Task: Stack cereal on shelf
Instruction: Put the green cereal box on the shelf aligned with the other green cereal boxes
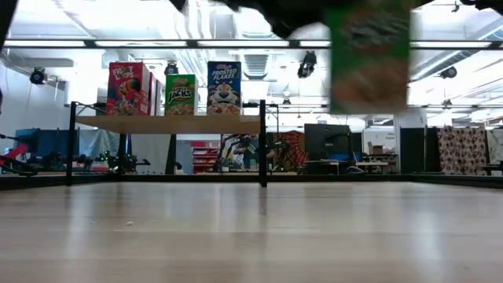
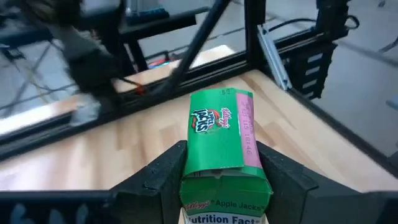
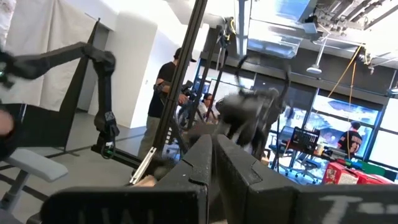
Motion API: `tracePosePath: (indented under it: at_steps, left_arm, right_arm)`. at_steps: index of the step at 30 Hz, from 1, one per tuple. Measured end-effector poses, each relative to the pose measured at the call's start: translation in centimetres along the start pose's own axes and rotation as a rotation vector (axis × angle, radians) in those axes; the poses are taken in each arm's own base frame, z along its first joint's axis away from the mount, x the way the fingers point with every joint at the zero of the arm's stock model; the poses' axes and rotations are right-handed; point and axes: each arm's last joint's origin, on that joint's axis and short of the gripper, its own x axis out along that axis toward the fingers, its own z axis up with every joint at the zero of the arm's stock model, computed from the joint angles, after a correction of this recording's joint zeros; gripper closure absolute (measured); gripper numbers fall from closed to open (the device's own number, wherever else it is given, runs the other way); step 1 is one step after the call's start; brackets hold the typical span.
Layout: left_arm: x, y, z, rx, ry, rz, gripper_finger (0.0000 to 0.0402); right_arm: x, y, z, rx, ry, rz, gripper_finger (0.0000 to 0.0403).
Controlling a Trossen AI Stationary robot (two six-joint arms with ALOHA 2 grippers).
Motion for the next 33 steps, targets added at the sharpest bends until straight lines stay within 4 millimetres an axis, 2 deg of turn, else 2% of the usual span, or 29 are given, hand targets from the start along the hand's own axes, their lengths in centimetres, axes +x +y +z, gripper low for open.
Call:
tracePosePath:
  at_steps: [3, 8, 11, 17, 21, 25, 33]
  left_arm:
    - [-3.9, 0.3, 1.8, 0.034, 0.043, 0.058, 0.0249]
    - [-10.9, 0.7, 3.3, 0.057, 0.122, 0.248, 0.0249]
    - [-14.9, 0.9, 3.4, 0.062, 0.17, 0.398, 0.0248]
    - [-21.6, 0.8, 3.3, 0.06, 0.186, 0.561, 0.0248]
    - [-25.0, 0.8, 3.1, 0.072, 0.191, 0.64, 0.0248]
    - [-27.7, 1.0, 3.4, 0.1, 0.187, 0.738, 0.0248]
    - [-30.7, 1.8, 3.5, 0.152, 0.186, 0.809, 0.0248]
  right_arm:
    - [0.0, 0.0, 0.0, -0.001, 0.002, 0.0, 0.039]
    - [0.0, 0.0, 0.0, -0.001, 0.001, 0.0, 0.039]
    - [0.0, 0.0, 0.0, -0.001, 0.001, 0.0, 0.039]
    - [0.0, -0.2, -0.1, 0.005, 0.02, -0.058, 0.039]
    - [-0.1, -0.8, -0.3, 0.054, 0.079, -0.269, 0.039]
    - [0.3, -1.0, -0.7, 0.072, 0.142, -0.381, 0.039]
    - [3.9, -2.3, -1.4, 0.05, 0.267, -0.455, 0.039]
